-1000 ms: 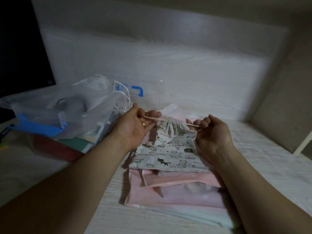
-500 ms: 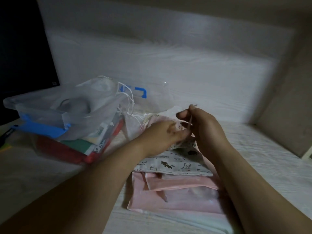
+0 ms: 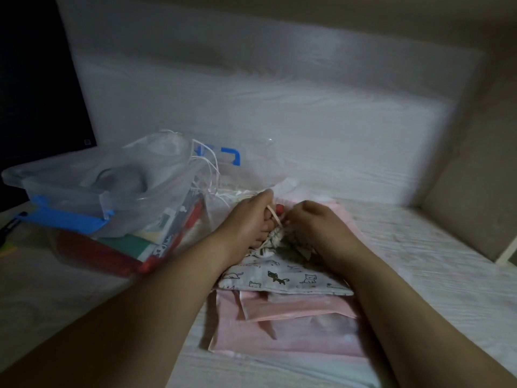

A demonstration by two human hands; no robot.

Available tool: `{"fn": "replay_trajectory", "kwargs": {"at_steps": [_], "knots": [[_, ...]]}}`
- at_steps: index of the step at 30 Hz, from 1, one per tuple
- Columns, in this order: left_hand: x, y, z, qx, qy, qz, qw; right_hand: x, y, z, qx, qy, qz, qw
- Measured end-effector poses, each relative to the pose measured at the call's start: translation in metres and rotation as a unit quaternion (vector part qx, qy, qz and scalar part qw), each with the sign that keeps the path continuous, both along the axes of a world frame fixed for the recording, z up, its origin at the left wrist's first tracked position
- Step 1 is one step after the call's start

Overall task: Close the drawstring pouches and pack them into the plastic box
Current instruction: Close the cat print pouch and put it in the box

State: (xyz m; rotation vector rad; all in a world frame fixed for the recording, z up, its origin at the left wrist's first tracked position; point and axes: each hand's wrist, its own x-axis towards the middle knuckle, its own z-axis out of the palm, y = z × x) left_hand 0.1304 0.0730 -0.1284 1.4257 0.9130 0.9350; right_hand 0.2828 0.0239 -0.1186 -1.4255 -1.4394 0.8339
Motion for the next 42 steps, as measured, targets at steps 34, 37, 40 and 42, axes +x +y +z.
{"fn": "replay_trajectory", "kwargs": {"at_steps": [34, 37, 40, 42], "knots": [[0.002, -0.008, 0.021, 0.026, -0.186, -0.068, 0.980, -0.007, -0.006, -0.007, 0.011, -0.073, 0.120, 0.990], [0.003, -0.009, 0.023, 0.044, -0.170, -0.072, 0.982, -0.007, -0.007, -0.006, 0.022, -0.100, 0.119, 0.988], [-0.002, -0.006, 0.025, 0.034, -0.200, -0.059, 0.977, -0.007, -0.005, -0.009, 0.006, -0.026, 0.107, 0.994], [-0.003, -0.005, 0.026, 0.023, -0.220, -0.055, 0.974, -0.006, -0.004, -0.010, 0.000, 0.018, 0.095, 0.995]]}}
